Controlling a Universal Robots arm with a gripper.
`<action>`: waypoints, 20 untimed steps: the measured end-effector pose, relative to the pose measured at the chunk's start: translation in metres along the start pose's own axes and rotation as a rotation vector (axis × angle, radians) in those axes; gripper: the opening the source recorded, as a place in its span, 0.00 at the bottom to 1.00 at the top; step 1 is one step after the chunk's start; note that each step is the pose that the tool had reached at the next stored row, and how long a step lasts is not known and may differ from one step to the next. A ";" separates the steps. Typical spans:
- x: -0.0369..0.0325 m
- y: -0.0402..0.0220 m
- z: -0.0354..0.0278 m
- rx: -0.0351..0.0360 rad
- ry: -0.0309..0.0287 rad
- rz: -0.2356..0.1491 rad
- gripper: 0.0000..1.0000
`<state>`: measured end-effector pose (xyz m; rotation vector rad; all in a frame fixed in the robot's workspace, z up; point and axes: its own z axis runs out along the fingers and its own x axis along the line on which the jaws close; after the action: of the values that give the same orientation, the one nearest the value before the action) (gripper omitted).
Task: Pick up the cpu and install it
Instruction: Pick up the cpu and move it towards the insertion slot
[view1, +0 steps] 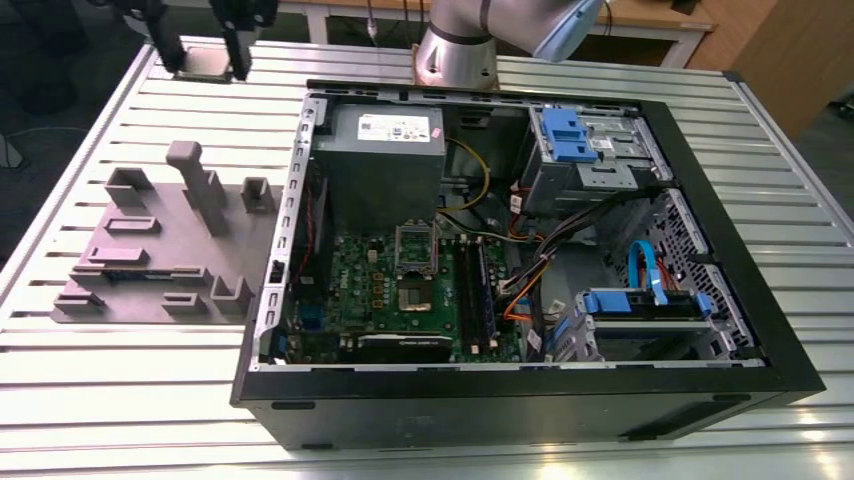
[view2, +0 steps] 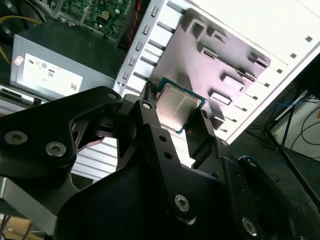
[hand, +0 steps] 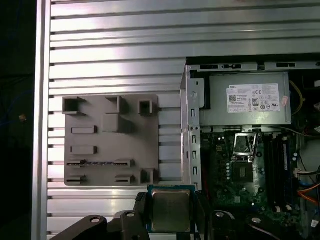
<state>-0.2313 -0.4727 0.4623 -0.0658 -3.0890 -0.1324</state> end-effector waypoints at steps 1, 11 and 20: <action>-0.0046 0.0000 0.0015 0.0001 0.0001 0.000 0.47; -0.0511 0.0005 0.0176 0.0000 0.0000 0.000 0.47; -0.0927 0.0010 0.0319 0.0000 0.0000 0.000 0.47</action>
<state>-0.1402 -0.4727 0.4259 -0.0656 -3.0889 -0.1323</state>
